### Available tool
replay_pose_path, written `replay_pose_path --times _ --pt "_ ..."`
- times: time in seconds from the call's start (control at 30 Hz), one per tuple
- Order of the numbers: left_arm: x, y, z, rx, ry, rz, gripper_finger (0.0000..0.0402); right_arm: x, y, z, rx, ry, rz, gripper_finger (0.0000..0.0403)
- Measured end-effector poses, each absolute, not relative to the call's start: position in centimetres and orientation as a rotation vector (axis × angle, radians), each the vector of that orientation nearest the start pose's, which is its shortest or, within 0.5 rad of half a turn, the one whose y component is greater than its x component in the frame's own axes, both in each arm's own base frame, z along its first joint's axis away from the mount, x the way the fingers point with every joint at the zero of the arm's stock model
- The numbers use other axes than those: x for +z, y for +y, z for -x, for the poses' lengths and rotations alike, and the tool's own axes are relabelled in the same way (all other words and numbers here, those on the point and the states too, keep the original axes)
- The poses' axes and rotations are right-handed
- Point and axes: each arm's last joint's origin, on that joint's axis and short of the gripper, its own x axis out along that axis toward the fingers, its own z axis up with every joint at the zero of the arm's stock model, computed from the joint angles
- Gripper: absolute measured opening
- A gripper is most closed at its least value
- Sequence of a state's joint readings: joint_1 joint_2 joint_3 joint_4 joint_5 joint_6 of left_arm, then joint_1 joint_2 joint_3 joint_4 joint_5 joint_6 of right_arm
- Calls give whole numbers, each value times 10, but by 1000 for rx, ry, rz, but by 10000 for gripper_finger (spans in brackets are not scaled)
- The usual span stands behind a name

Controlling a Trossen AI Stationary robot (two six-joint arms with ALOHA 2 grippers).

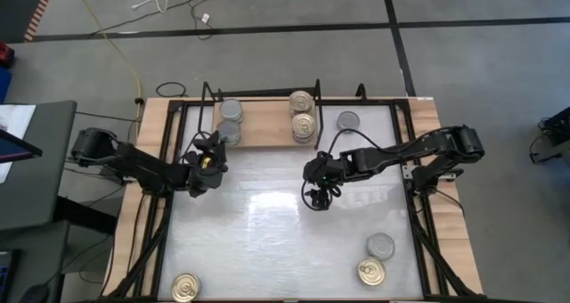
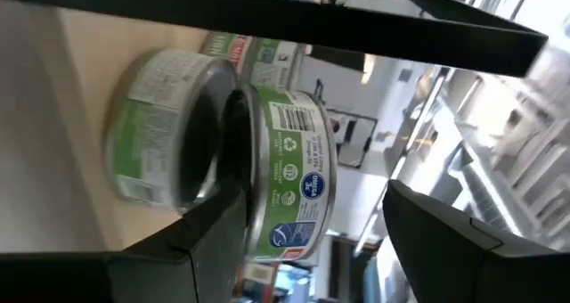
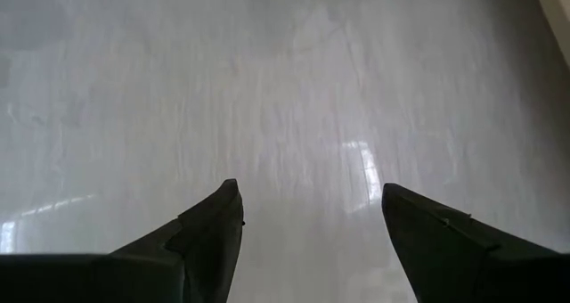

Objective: Stack canned seafood by type on shelf
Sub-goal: Stack the green tuna can on top of the green tuna can on the shelf

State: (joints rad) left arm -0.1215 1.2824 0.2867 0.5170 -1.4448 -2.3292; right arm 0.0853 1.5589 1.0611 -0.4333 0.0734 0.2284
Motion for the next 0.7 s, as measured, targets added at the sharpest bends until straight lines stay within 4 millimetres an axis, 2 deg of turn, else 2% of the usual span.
replay_pose_path --times 0.27,0.47,0.7 --pt "152 7 -187 1000 -1135 1540 251 226 25 -318 -94 916 -139 292" --pt "146 14 -190 1037 -937 1602 252 227 25 -320 -92 894 -142 292" --pt "153 11 -192 1014 -997 1596 252 227 25 -319 -106 898 -170 292"
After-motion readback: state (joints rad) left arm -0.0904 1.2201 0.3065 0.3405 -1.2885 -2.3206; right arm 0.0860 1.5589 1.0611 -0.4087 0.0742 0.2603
